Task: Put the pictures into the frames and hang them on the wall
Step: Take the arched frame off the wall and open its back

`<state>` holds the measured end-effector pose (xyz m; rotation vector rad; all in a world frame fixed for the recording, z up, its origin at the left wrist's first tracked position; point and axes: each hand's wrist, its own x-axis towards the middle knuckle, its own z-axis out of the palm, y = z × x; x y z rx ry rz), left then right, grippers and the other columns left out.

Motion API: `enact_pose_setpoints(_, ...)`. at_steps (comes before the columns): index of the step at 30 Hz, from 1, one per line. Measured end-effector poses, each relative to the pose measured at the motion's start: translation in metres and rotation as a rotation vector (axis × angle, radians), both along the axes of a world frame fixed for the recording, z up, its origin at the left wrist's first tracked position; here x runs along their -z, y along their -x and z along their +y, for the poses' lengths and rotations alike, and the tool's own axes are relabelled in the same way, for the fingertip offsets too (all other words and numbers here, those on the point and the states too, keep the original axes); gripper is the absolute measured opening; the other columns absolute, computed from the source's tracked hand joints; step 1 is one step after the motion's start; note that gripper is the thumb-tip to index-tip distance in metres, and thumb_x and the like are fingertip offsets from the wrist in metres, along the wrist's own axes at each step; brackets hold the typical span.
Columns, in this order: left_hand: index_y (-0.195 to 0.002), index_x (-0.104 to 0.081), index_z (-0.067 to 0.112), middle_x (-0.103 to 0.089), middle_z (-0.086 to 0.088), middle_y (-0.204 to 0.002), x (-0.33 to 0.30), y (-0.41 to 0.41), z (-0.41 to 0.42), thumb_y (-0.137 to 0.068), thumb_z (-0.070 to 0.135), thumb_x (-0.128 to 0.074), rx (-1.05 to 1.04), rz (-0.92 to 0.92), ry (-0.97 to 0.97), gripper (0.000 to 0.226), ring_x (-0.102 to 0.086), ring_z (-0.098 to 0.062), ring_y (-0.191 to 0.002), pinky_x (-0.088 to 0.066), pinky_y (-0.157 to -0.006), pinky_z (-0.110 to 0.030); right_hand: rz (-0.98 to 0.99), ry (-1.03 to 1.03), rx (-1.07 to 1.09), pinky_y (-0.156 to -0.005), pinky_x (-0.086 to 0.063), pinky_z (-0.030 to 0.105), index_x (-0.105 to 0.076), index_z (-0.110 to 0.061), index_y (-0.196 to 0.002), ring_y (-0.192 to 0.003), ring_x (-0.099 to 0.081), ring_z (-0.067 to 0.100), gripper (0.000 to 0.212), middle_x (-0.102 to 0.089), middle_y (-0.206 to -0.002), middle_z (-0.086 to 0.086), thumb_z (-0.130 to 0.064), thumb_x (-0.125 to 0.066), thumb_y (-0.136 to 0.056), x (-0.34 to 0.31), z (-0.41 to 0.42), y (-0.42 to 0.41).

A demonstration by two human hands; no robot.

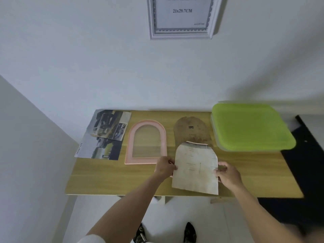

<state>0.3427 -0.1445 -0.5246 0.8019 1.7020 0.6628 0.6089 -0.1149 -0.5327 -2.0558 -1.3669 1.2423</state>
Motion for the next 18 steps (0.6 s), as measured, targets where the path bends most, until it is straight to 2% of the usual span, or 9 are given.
enact_pose_setpoints(5,-0.081,-0.065,0.003,-0.068,-0.016,-0.086,0.013,-0.086,0.011,-0.077,-0.008,-0.064,0.114,-0.002,0.042,0.011,-0.072,-0.034,-0.078,-0.062,-0.065,-0.047,-0.087,0.048,-0.005,-0.079,-0.06,0.041,-0.062,-0.016,-0.119,-0.078,-0.071,0.018,0.036,-0.07,-0.094,0.001,-0.014,-0.072,-0.085,0.008,0.004,-0.087)
enact_pose_setpoints(12,-0.076,-0.06,0.004,-0.065,-0.014,-0.085,0.025,-0.161,0.025,-0.078,-0.011,-0.063,0.122,0.056,0.066,0.015,-0.072,-0.036,-0.076,-0.061,-0.062,-0.049,-0.181,0.066,-0.031,-0.08,-0.058,0.04,-0.061,-0.018,-0.119,-0.084,-0.069,0.018,0.034,-0.07,-0.1,0.001,-0.016,-0.07,-0.086,0.021,0.021,-0.152)
enact_pose_setpoints(15,-0.082,-0.063,0.003,-0.068,-0.015,-0.09,0.034,-0.177,0.028,-0.078,-0.007,-0.064,0.113,0.102,0.071,0.011,-0.072,-0.033,-0.074,-0.062,-0.06,-0.046,-0.226,0.037,-0.052,-0.076,-0.055,0.036,-0.063,-0.017,-0.119,-0.088,-0.066,0.021,0.033,-0.07,-0.109,0.004,-0.013,-0.068,-0.086,0.026,0.028,-0.163)
enact_pose_setpoints(17,-0.086,-0.061,0.01,-0.068,-0.012,-0.091,0.037,-0.184,0.029,-0.076,-0.002,-0.067,0.108,0.135,0.054,0.016,-0.071,-0.031,-0.075,-0.061,-0.059,-0.046,-0.256,0.012,-0.057,-0.069,-0.053,0.032,-0.06,-0.015,-0.126,-0.086,-0.065,0.021,0.038,-0.068,-0.113,0.005,-0.014,-0.065,-0.088,0.026,0.03,-0.165)
enact_pose_setpoints(18,-0.091,-0.06,0.013,-0.067,-0.01,-0.094,0.036,-0.188,0.029,-0.076,0.002,-0.069,0.128,0.173,0.041,0.02,-0.069,-0.031,-0.079,-0.06,-0.062,-0.044,-0.297,0.006,-0.067,-0.07,-0.054,0.033,-0.056,-0.016,-0.131,-0.09,-0.065,0.023,0.042,-0.066,-0.118,0.007,-0.016,-0.063,-0.09,0.027,0.03,-0.165)
